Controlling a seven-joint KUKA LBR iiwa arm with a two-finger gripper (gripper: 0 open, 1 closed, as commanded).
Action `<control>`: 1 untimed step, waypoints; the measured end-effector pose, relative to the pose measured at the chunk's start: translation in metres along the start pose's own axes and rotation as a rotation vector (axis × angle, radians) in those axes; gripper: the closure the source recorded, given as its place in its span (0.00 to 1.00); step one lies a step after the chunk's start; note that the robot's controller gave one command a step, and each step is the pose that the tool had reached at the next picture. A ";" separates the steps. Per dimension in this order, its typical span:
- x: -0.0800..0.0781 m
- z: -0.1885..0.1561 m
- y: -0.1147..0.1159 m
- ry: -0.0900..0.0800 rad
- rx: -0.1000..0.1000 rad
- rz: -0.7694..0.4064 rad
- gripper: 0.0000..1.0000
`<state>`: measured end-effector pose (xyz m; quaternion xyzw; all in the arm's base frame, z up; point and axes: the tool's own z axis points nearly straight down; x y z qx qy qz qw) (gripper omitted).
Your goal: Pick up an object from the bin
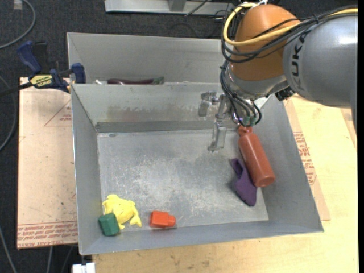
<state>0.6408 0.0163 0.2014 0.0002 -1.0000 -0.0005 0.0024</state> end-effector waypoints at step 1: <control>-0.001 -0.005 0.000 -0.007 0.000 0.000 0.00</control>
Offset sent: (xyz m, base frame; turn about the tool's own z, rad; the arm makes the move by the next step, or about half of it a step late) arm -0.0651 -0.1269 -0.0518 -0.1836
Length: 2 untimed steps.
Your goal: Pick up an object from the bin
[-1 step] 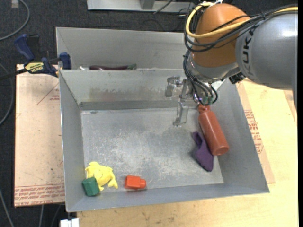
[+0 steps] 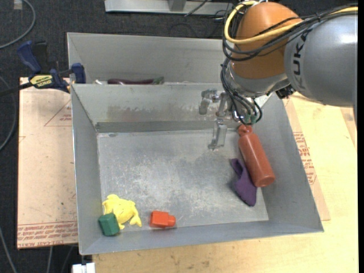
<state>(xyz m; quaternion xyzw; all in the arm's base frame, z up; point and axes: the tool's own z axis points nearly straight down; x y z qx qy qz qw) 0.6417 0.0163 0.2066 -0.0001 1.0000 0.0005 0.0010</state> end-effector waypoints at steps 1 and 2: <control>0.021 0.018 -0.037 -0.001 -0.002 -0.065 0.00; 0.046 0.063 -0.057 -0.003 0.002 -0.257 0.00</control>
Offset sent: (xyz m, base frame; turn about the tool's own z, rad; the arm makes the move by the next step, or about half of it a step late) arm -0.0769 -0.0628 -0.1213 -0.5111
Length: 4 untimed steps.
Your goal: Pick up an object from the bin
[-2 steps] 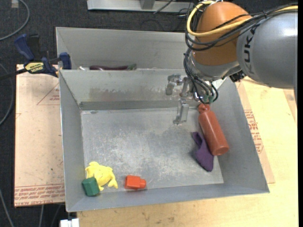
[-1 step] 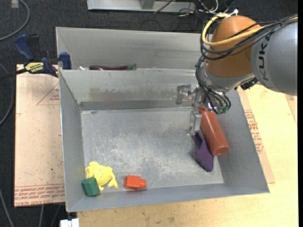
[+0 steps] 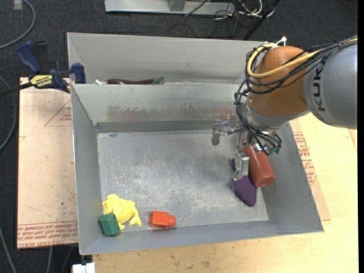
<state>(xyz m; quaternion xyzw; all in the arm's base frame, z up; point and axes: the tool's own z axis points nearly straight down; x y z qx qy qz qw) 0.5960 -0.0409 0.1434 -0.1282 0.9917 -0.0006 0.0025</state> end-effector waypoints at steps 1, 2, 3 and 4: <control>-0.002 0.015 -0.019 0.003 -0.005 -0.180 0.00; 0.014 0.004 -0.022 0.001 -0.003 -0.062 0.00; 0.010 -0.018 -0.040 0.000 -0.004 -0.219 0.00; 0.009 -0.023 -0.052 -0.004 -0.001 -0.414 0.00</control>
Offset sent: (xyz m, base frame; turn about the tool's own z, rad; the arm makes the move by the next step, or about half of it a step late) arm -0.0779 -0.0433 0.0322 -0.6940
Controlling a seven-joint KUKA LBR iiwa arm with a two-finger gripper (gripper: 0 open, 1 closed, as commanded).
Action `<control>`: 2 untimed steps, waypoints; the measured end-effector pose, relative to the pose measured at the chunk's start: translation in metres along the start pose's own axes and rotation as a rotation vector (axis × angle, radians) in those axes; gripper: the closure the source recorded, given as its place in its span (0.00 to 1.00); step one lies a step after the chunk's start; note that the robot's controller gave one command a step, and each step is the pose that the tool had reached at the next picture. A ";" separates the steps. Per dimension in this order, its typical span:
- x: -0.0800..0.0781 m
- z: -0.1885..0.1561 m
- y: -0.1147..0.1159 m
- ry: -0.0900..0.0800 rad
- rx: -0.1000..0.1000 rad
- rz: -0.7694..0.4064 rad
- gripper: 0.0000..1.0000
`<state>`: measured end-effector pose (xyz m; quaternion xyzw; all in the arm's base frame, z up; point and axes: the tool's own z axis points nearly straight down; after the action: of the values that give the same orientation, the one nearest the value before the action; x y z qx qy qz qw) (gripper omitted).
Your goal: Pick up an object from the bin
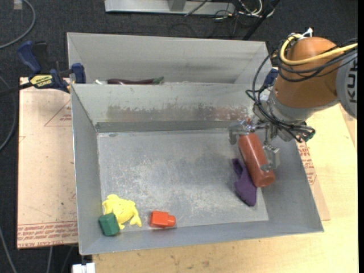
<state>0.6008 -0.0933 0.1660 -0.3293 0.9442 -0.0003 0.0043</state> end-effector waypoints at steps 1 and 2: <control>0.010 0.015 0.010 0.001 -0.003 0.114 0.00; 0.032 0.026 0.007 -0.002 -0.001 -0.188 1.00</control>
Offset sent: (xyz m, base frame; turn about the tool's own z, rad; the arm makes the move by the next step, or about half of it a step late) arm -0.0295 -0.0148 -0.0255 -0.1914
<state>0.5719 -0.1073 0.1403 -0.4162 0.9092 0.0000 0.0052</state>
